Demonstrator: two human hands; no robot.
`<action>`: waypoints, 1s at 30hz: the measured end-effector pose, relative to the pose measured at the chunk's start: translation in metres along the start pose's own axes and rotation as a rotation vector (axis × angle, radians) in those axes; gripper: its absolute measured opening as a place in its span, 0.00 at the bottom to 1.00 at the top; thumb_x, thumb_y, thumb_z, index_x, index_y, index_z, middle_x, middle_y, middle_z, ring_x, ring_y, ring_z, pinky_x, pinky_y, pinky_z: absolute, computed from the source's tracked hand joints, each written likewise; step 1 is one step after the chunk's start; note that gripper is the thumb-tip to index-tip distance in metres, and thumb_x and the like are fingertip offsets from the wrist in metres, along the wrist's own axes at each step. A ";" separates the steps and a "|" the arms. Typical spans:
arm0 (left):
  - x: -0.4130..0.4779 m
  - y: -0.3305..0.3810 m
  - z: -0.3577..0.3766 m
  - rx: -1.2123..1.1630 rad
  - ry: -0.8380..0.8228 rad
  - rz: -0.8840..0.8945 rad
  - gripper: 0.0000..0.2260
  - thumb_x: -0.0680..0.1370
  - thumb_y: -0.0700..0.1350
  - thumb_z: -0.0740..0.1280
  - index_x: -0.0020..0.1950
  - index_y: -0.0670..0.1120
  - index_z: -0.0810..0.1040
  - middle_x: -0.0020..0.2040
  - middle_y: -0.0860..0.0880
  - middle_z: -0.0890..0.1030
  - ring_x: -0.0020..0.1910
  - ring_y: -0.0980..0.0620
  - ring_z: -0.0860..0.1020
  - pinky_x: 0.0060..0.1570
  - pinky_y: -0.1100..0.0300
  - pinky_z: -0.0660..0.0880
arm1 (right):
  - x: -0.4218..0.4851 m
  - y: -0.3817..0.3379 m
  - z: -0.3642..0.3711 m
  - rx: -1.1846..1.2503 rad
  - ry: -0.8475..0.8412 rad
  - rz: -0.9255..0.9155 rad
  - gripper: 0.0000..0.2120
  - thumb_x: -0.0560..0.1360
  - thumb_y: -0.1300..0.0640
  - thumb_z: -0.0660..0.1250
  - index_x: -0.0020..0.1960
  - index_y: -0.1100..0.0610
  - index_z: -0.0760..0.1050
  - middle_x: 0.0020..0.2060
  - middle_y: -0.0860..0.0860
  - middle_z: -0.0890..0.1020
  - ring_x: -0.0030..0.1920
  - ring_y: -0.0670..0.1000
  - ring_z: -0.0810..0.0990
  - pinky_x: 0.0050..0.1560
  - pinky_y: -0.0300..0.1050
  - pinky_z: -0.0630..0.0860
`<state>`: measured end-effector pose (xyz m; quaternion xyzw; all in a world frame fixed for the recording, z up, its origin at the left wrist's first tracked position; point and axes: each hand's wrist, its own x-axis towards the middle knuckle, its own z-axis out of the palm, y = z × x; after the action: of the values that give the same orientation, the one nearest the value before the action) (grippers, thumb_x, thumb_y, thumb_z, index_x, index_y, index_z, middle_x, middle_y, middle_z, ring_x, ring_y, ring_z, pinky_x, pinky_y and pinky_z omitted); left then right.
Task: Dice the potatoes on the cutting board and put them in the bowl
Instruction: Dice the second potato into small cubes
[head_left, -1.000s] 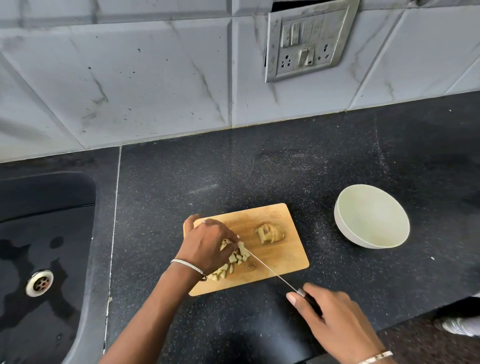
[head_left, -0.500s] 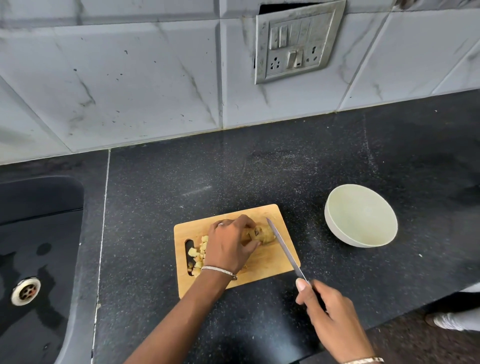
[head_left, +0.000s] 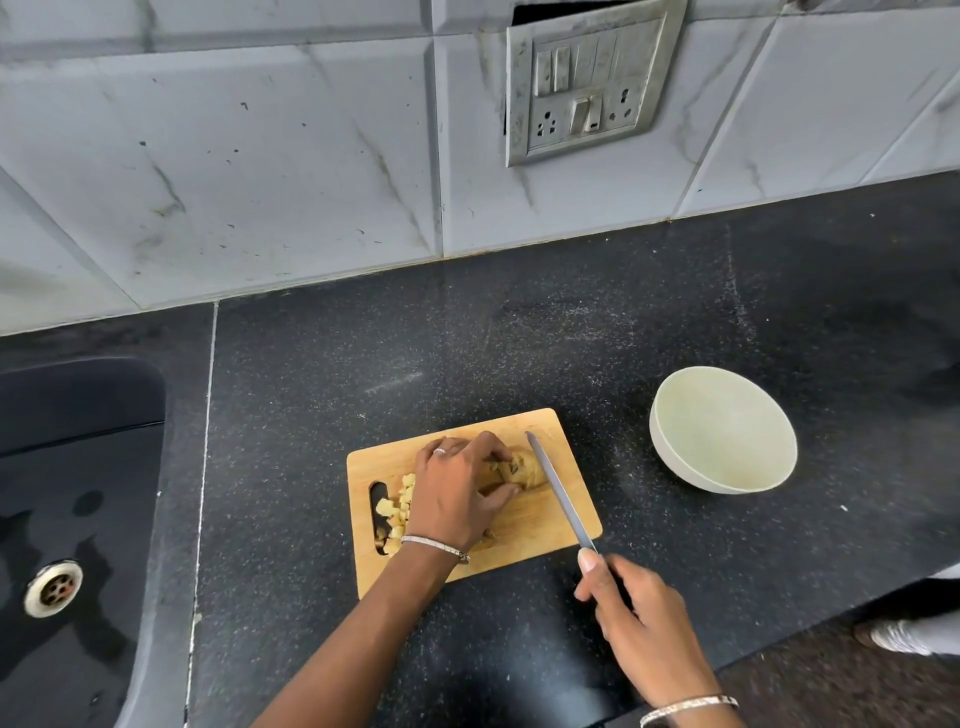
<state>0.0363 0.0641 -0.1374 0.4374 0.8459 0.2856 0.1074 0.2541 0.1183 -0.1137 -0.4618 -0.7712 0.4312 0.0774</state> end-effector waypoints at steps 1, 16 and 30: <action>0.000 -0.001 0.000 -0.006 0.001 0.004 0.13 0.68 0.56 0.74 0.49 0.58 0.75 0.45 0.62 0.79 0.50 0.58 0.75 0.62 0.55 0.63 | 0.000 0.000 0.000 -0.003 -0.005 -0.003 0.22 0.76 0.35 0.55 0.36 0.48 0.77 0.25 0.47 0.78 0.27 0.47 0.77 0.39 0.52 0.77; -0.005 -0.009 -0.007 -0.052 0.021 -0.013 0.15 0.66 0.56 0.75 0.46 0.58 0.72 0.41 0.62 0.78 0.48 0.58 0.75 0.63 0.51 0.66 | 0.003 -0.007 0.015 -0.100 -0.058 -0.053 0.21 0.77 0.35 0.52 0.39 0.47 0.75 0.30 0.29 0.76 0.31 0.41 0.77 0.39 0.43 0.75; -0.014 -0.020 -0.010 0.017 0.035 0.006 0.17 0.66 0.56 0.76 0.53 0.57 0.81 0.48 0.58 0.82 0.51 0.55 0.78 0.55 0.49 0.74 | 0.002 -0.017 0.022 -0.165 -0.059 -0.096 0.23 0.75 0.33 0.48 0.39 0.47 0.73 0.32 0.28 0.76 0.29 0.42 0.74 0.33 0.38 0.68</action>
<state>0.0267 0.0404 -0.1417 0.4358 0.8487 0.2864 0.0882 0.2309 0.1039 -0.1154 -0.4163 -0.8273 0.3754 0.0369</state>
